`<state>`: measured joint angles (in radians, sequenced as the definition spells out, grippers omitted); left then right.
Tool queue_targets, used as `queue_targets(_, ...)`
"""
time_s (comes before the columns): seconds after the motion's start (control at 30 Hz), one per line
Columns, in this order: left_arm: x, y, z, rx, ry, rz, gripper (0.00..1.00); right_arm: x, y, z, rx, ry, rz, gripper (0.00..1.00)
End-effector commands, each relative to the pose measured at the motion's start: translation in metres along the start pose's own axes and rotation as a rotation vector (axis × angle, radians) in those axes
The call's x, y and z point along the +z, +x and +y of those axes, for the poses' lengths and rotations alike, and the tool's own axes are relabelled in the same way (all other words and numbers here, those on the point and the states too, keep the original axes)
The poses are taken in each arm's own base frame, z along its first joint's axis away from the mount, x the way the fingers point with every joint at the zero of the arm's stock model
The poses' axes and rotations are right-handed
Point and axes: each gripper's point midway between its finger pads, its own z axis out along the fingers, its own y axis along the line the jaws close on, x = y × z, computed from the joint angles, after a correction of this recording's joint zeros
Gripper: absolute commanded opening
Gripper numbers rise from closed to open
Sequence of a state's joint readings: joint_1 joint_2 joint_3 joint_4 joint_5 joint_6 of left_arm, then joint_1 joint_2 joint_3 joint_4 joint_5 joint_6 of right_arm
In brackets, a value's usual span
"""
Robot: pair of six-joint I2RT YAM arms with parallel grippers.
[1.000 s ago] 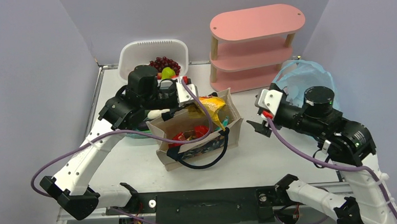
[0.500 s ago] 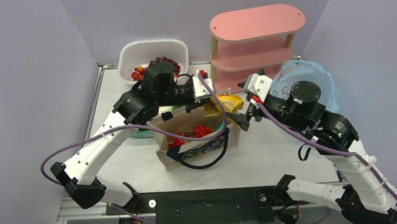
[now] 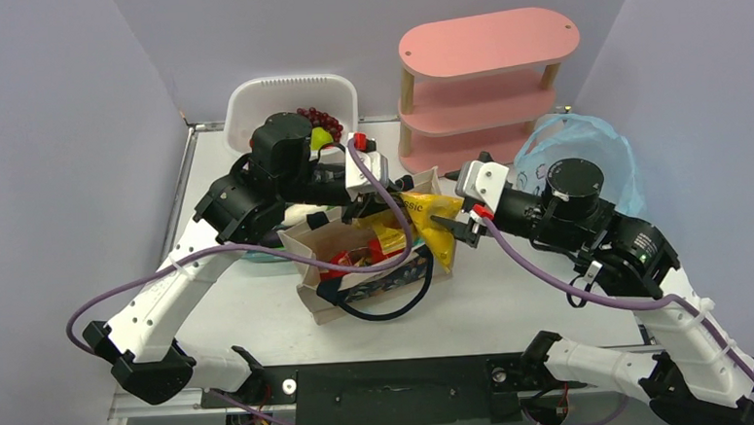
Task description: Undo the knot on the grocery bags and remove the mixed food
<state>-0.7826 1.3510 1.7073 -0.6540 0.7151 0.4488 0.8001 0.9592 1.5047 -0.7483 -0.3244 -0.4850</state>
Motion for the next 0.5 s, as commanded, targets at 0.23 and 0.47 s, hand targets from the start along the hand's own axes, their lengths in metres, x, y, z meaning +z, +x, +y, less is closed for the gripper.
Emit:
queue_targets(0.23,-0.012,-0.037,-0.011,0.098,0.036,-0.132,0.0,-0.002,-0.016,0.023,0.156,-0.105,-0.051,0.85)
queue_targets(0.47,-0.014,-0.045,-0.005,0.113,-0.008,-0.167,0.0,0.014,-0.01,0.034,0.27,-0.152,-0.034,0.87)
